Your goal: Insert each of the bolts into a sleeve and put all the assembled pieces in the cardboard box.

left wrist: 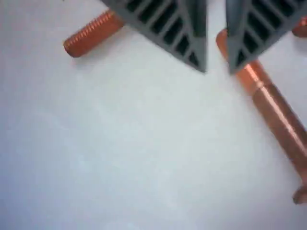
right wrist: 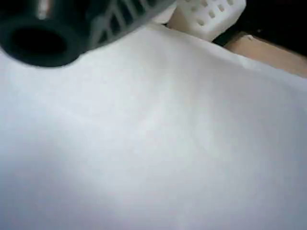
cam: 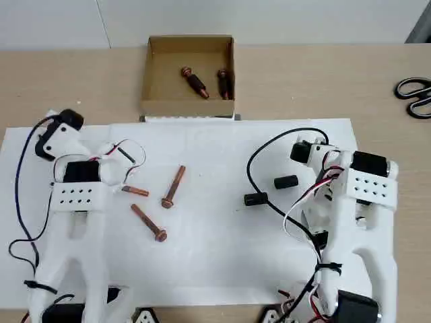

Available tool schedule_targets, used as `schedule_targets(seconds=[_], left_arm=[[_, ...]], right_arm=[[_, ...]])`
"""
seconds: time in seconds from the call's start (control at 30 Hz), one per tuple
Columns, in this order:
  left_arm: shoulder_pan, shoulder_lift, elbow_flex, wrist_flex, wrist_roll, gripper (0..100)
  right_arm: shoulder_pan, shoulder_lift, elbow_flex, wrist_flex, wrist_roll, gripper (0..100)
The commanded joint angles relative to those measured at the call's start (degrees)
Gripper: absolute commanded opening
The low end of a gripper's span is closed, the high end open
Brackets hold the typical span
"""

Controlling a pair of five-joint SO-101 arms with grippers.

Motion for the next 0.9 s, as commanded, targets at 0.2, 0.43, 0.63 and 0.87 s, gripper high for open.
schedule_targets(seconds=[0.2, 0.43, 0.63, 0.87], left_arm=[[-0.8, -0.2, 6.1, -6.8, 1.0, 14], [-0.9, 1.4, 7.0, -9.2, 1.0, 14], [-5.5, 10.6, 3.9, -9.0, 1.1, 14], [-6.9, 14.1, -0.7, -8.9, 1.1, 14]], right_arm=[[0.5, -1.8, -0.2, -0.5, 0.6, 0.5], [0.5, -1.8, -0.2, -0.5, 0.6, 0.5], [0.5, -1.8, -0.2, -0.5, 0.6, 0.5], [0.4, -1.8, -0.2, -0.5, 0.6, 0.5]])
